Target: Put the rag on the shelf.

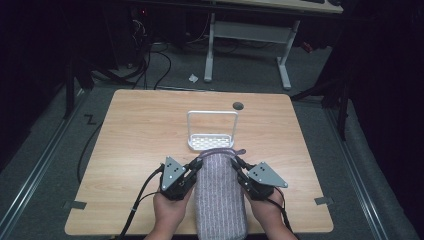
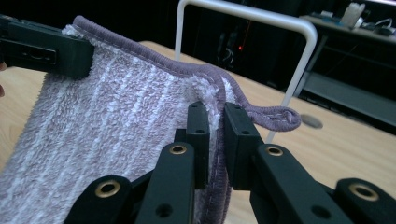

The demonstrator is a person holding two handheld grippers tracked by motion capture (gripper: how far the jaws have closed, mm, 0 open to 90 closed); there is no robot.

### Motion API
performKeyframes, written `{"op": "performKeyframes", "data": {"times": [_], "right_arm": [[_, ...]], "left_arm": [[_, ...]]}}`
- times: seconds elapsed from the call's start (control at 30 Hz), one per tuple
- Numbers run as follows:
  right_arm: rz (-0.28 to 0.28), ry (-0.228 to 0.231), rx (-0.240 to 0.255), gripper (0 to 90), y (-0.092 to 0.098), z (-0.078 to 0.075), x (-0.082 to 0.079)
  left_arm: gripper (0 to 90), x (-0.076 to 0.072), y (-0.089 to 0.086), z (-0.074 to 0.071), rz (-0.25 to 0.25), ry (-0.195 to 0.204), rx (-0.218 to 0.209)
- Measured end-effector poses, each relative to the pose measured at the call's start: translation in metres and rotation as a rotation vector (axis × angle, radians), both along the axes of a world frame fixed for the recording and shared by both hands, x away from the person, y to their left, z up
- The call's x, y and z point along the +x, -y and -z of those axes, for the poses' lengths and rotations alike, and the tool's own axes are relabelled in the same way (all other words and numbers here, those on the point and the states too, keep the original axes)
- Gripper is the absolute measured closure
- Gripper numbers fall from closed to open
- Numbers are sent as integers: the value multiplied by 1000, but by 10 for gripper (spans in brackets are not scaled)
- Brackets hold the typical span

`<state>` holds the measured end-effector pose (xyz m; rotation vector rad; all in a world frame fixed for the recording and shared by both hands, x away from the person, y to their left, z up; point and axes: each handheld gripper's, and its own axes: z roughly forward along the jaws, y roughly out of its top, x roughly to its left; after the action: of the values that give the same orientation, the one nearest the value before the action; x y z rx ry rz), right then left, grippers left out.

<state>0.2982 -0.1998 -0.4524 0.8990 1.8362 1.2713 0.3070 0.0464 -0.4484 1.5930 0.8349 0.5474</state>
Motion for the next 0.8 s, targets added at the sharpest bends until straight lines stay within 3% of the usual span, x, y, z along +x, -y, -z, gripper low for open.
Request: {"op": "performKeyframes", "data": {"times": [0.23, 0.5, 0.8], "right_arm": [[-1, 49, 33, 822, 0, -23, -3], [3, 109, 67, 822, 0, -46, -4], [13, 166, 95, 822, 0, -75, 1]], "left_arm": [[857, -5, 1, -23, 6, 51, -2], [856, -3, 2, -45, -6, 113, -31], [856, 7, 5, -75, -22, 195, -53]]}}
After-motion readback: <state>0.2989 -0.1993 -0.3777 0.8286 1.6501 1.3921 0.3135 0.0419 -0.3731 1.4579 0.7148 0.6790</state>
